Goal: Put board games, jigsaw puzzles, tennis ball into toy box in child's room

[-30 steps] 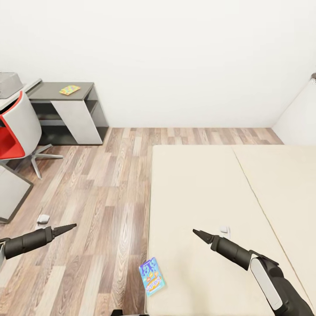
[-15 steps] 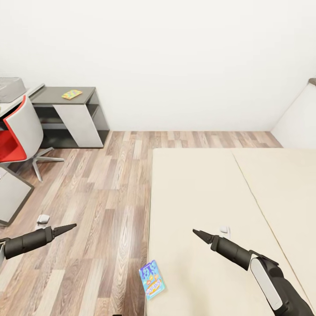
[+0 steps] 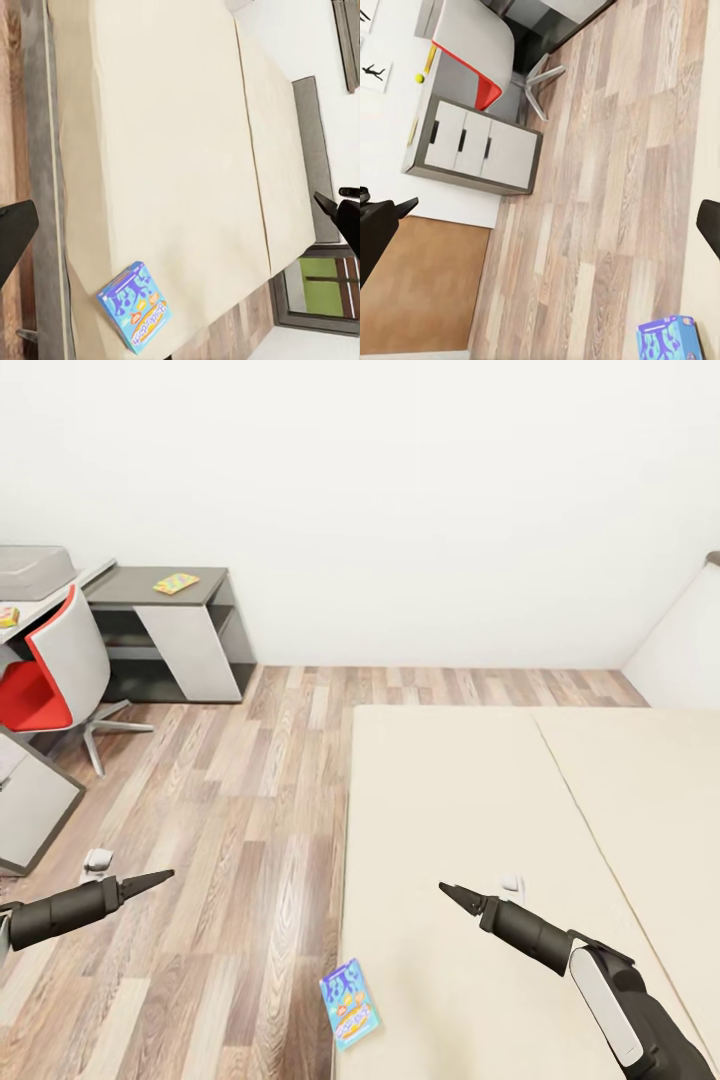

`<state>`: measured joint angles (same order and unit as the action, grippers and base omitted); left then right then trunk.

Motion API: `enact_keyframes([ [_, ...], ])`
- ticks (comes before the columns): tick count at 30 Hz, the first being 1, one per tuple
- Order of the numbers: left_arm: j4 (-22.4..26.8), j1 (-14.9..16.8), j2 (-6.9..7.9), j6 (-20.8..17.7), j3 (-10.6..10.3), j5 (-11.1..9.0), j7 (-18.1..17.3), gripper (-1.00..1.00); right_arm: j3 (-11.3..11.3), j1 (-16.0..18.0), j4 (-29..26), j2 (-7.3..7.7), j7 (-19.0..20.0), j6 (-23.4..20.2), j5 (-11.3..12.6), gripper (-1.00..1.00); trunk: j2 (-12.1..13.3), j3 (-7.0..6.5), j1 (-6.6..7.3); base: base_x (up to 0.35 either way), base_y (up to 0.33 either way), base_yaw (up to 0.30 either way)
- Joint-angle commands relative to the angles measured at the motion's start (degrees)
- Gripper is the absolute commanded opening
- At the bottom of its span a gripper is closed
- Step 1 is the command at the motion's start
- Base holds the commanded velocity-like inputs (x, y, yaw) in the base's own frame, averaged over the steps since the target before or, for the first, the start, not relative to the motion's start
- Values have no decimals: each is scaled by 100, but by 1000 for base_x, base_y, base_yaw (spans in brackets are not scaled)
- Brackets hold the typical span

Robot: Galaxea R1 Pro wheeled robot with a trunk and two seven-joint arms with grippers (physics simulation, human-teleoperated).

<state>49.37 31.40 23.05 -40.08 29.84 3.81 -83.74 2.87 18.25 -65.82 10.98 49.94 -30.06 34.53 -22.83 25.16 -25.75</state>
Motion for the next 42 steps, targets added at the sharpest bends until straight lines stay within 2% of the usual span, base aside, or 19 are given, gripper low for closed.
enact_keyframes([
  [1, 2, 6, -2, -59, 13, 41, -44, 100, 3, 3, -1, 1, 4, -44, 36, 100, -9, -1, -3, 0, 0, 69],
  [26, 2, 5, -4, -53, 13, 32, -46, 100, -8, 2, -34, -6, 7, -65, 27, 100, -9, -230, -3, 0, 0, 66],
  [42, 2, 6, -6, -53, 13, 41, -42, 100, -5, 1, -13, -16, 5, -96, 27, 100, -9, -287, -3, 0, 0, -54],
])
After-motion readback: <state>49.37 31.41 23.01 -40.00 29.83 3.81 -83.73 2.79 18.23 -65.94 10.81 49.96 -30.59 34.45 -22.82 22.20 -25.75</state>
